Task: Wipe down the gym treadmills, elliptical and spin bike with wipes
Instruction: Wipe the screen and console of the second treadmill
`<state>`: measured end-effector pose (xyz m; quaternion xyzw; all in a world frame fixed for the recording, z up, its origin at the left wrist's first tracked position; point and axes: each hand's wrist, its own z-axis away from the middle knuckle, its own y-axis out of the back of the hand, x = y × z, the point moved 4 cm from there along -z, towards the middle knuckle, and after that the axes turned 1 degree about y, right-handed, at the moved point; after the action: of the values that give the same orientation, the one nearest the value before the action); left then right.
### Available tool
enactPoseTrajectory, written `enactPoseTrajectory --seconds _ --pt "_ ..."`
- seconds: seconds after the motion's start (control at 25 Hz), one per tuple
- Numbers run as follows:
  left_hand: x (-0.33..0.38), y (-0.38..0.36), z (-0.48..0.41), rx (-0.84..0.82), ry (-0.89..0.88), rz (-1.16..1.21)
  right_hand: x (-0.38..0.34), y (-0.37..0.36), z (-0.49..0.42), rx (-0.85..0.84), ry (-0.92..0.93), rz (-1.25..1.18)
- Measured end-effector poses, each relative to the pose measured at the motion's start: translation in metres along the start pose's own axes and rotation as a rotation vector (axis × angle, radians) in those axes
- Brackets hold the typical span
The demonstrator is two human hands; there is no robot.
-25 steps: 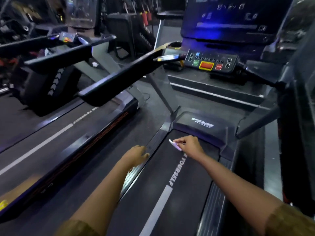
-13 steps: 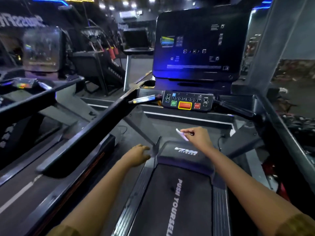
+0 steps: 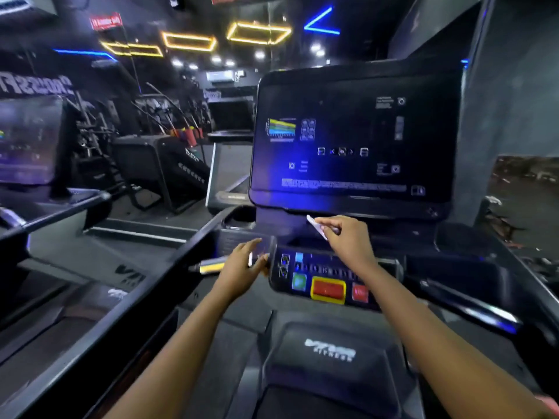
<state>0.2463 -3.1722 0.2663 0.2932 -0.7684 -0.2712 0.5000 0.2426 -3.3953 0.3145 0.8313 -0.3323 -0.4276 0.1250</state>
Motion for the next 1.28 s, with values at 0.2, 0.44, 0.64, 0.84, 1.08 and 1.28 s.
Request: enactPoseTrajectory --seconds 0.2,0.44,0.64,0.84,1.08,1.28 --pt "-0.03 0.005 -0.105 0.26 0.033 0.237 0.006 -0.046 -0.115 0.022 0.15 0.041" --pt "-0.057 -0.005 -0.222 0.324 0.057 0.468 0.008 -0.086 -0.197 0.044 0.315 0.124" --pt "-0.078 -0.018 -0.299 0.308 0.059 0.69 -0.005 -0.113 -0.258 0.157 0.506 0.26" --pt "-0.084 -0.032 -0.322 0.29 -0.056 0.892 -0.018 -0.164 -0.302 0.139 0.787 0.552" --pt "-0.091 -0.04 -0.327 0.256 -0.057 1.056 0.007 -0.209 -0.265 0.064 0.981 0.784" --pt "-0.087 -0.036 -0.321 0.235 -0.08 1.049 0.033 -0.217 -0.207 -0.095 1.079 0.748"
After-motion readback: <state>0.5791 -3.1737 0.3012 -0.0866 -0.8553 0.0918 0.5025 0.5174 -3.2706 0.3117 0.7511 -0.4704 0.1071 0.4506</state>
